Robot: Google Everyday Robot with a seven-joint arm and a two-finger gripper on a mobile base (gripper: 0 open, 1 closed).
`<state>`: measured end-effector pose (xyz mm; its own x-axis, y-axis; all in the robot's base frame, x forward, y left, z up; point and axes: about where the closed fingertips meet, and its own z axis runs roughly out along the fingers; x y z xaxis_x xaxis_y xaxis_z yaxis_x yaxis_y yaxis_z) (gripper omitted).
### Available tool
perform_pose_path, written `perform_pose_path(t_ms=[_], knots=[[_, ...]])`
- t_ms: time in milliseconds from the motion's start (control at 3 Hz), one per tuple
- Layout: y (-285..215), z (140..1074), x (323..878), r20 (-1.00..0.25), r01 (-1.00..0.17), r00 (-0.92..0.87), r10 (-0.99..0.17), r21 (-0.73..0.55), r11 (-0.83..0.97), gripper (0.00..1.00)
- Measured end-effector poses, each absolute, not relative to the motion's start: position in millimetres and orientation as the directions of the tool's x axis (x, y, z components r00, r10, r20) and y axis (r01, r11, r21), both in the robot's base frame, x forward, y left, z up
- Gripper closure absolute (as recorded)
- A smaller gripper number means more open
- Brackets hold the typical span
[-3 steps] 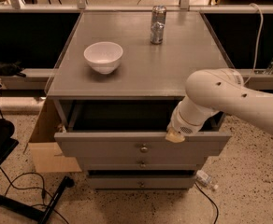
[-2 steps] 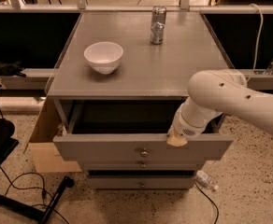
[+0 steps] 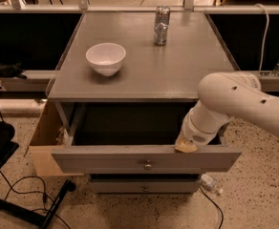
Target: Open top drawer
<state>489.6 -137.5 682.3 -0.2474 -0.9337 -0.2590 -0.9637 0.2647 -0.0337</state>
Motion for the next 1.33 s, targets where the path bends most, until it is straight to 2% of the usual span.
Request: perform_pose_path(t_ms=[667,1000,1333], knots=[[-145,688,466,-0.247,-0.967,-0.246,-0.937,-0.003,0.254,1.0],[-174,689,415,-0.214,-0.964,-0.265,-0.94,0.059,0.258,1.0],[-193,687,390,-0.195,-0.959,-0.281,-0.94,0.089,0.269,0.81]])
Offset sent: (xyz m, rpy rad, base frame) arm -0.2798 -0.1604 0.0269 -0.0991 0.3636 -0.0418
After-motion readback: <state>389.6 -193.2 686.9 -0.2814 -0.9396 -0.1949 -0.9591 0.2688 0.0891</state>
